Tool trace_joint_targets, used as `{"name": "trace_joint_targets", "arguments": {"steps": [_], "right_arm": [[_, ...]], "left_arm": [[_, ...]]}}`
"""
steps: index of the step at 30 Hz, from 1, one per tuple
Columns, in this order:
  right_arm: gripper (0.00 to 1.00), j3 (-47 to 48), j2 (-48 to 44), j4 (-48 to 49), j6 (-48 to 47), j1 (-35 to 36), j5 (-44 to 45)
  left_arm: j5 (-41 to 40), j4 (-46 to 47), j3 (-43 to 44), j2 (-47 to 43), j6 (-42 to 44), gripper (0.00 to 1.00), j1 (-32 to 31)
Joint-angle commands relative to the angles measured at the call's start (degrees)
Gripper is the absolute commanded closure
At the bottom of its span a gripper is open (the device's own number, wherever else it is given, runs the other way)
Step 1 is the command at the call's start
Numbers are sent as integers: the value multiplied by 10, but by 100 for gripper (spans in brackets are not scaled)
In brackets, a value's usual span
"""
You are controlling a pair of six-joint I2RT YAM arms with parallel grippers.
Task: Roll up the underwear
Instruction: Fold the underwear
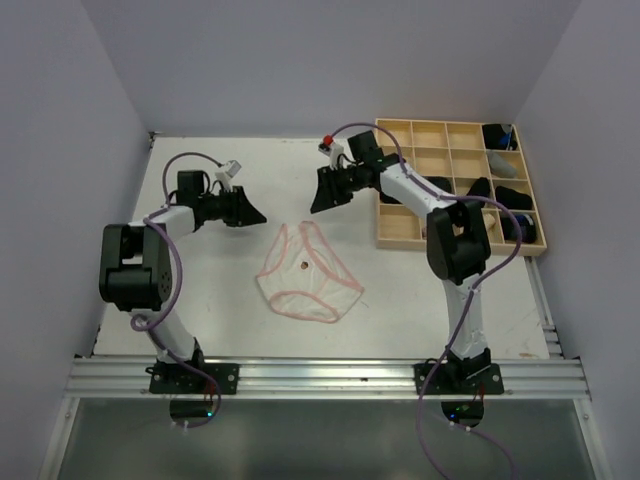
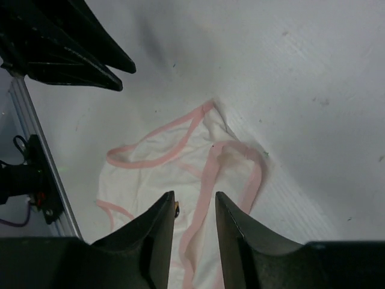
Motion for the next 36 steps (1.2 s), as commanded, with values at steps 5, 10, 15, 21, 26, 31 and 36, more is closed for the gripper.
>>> {"name": "trace_joint_targets", "arguments": {"steps": [5,10,15,21,26,31,36], "right_arm": [[56,-41,34,88,186,26,-31],[57,-47,49,90,195,27,-5],[57,-48,58,87,196,28,27],[57,-45,71,80,188,30,30],[57,-38,85,82,191,35,27],[58,-26,97,89,200,41,37],[59,-12,107,102,209,41,30]], "left_arm": [[112,180,-30,57,-194,52,-43],[117,230,-54,75,-253,43,-54],[80,234,-75,83,-271,33,-54],[71,277,-93,102,-309,30,-54],[49,277,-90,115,-318,28,-54],[-21,194,-75,119,-276,28,-55],[-61,158,-77,119,-251,30,-56]]}}
